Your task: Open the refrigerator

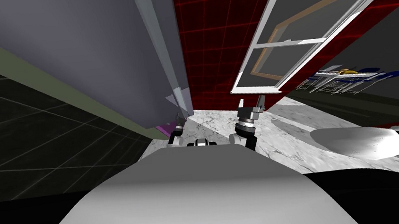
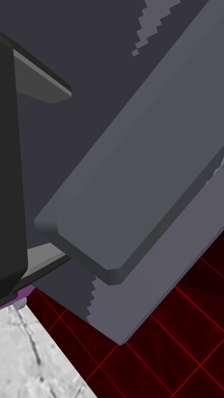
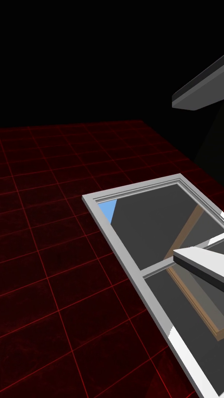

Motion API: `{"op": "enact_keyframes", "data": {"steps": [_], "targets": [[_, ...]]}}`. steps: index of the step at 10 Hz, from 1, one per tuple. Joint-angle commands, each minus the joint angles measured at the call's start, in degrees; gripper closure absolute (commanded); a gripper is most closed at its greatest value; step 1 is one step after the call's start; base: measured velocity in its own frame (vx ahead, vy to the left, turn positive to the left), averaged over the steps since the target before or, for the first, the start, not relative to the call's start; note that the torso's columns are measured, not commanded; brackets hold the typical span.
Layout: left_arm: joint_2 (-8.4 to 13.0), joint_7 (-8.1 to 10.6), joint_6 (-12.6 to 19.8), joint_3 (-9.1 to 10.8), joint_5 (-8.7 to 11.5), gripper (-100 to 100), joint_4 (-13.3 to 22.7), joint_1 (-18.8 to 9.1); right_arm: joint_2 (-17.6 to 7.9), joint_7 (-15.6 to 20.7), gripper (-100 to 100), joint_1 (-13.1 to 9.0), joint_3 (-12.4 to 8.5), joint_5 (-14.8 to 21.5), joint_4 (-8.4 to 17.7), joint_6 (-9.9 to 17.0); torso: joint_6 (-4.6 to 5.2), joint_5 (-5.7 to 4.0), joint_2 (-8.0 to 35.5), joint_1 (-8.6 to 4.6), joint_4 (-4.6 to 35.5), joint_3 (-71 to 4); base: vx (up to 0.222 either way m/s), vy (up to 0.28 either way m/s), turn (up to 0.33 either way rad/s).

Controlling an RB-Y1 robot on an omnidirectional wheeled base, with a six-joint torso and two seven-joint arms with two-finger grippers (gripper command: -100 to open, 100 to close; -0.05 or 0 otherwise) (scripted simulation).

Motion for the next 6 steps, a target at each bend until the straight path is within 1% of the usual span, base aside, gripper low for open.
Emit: {"op": "enact_keyframes", "data": {"steps": [1,3,4,5,6], "targets": [[0.4,0.02,2.9,1.33,0.8,-100,-2.3,-2.0,0.0,0.0,0,0.0,0.0,0.0,0.0,0.0,0.08,0.02,0.2,0.03,0.1,0.1,-0.011,-0.026,0.041],[0.7,-0.10,5.4,2.08,1.4,-100,-4.0,-2.9,0.0,0.0,0,0.0,0.0,0.0,0.0,0.0,0.20,-0.06,0.8,0.07,0.4,0.4,-0.018,-0.020,0.037],[0.7,-0.10,5.4,2.08,1.4,-100,-4.0,-2.9,0.0,0.0,0,0.0,0.0,0.0,0.0,0.0,0.19,-0.10,1.0,0.04,0.5,0.5,-0.017,-0.011,0.017],[0.9,-0.16,6.7,2.46,1.7,-100,-4.8,-3.4,0.0,0.0,0,0.0,0.0,0.0,0.0,0.0,0.22,-0.13,1.1,0.01,0.6,0.5,-0.023,-0.009,0.016],[0.9,-0.16,6.7,2.46,1.7,-100,-4.8,-3.4,0.0,0.0,0,0.0,0.0,0.0,0.0,0.0,0.19,-0.17,1.1,-0.01,0.7,0.5,-0.020,-0.007,0.014]]}}
